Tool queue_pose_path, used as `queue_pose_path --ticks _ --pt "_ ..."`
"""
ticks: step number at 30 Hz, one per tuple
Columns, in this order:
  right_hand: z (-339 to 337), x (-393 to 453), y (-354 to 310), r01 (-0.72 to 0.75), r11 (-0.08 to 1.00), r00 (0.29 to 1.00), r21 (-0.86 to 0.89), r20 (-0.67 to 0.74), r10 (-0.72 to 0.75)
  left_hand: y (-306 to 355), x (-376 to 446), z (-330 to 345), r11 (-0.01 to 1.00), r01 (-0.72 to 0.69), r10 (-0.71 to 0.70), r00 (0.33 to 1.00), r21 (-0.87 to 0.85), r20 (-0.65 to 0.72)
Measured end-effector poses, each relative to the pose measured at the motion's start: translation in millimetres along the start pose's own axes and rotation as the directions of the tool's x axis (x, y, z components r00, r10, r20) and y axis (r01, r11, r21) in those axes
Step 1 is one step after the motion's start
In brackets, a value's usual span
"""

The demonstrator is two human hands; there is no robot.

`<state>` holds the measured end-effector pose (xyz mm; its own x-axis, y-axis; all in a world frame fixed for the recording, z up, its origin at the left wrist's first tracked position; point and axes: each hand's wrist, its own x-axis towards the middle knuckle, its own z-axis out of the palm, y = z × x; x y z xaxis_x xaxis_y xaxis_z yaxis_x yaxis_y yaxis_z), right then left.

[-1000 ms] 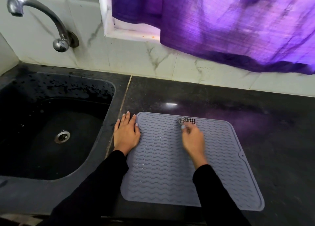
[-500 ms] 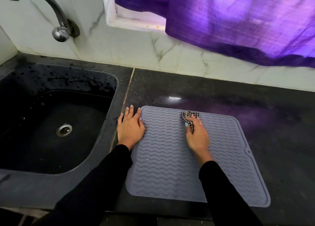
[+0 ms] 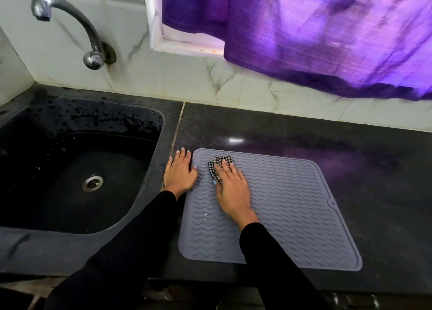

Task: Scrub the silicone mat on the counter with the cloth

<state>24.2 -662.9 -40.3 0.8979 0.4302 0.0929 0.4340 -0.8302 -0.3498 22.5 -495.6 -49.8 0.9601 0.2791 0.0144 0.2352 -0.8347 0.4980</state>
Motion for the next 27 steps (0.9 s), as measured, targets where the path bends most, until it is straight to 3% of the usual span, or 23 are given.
queue_pose_path --ticks 3,7,9,12,13,16,17,20,23,27 --pt "3 1 5 0.005 0.999 0.999 0.041 -0.048 -0.003 -5 -1 -1 0.992 -0.05 0.038 0.994 0.115 0.102" --pt "-8 8 9 -0.151 0.921 0.985 0.359 -0.024 0.171 -5 -7 6 0.969 -0.084 0.07 0.995 0.232 0.069" --pt "-14 14 9 -0.249 0.763 0.948 0.597 -0.012 0.319 -4 -8 9 0.965 -0.09 0.082 0.996 0.247 0.044" --pt "-35 27 15 -0.313 0.336 0.855 0.889 0.109 0.507 -4 -8 9 0.963 -0.084 0.078 0.996 0.257 0.033" --pt "-46 29 20 -0.32 0.327 0.824 0.889 0.091 0.559 -4 -7 10 0.963 -0.082 0.076 0.997 0.258 0.034" --pt "-74 22 44 -0.356 0.679 0.78 0.642 -0.196 0.595 -3 -7 11 0.959 -0.074 0.066 0.997 0.274 0.036" --pt "-78 16 52 -0.392 0.74 0.77 0.547 -0.245 0.589 -3 -7 11 0.957 -0.071 0.064 0.997 0.281 0.033" --pt "-56 9 74 -0.471 0.834 0.817 0.286 -0.214 0.535 -4 -6 12 0.953 -0.067 0.063 0.998 0.297 0.024" --pt "-25 0 83 -0.398 0.916 0.908 -0.055 -0.164 0.385 -6 -4 15 0.95 -0.073 0.07 0.997 0.302 0.021" --pt "-24 3 88 -0.382 0.92 0.92 -0.092 -0.131 0.369 -7 -4 17 0.943 -0.082 0.086 0.996 0.322 0.0"
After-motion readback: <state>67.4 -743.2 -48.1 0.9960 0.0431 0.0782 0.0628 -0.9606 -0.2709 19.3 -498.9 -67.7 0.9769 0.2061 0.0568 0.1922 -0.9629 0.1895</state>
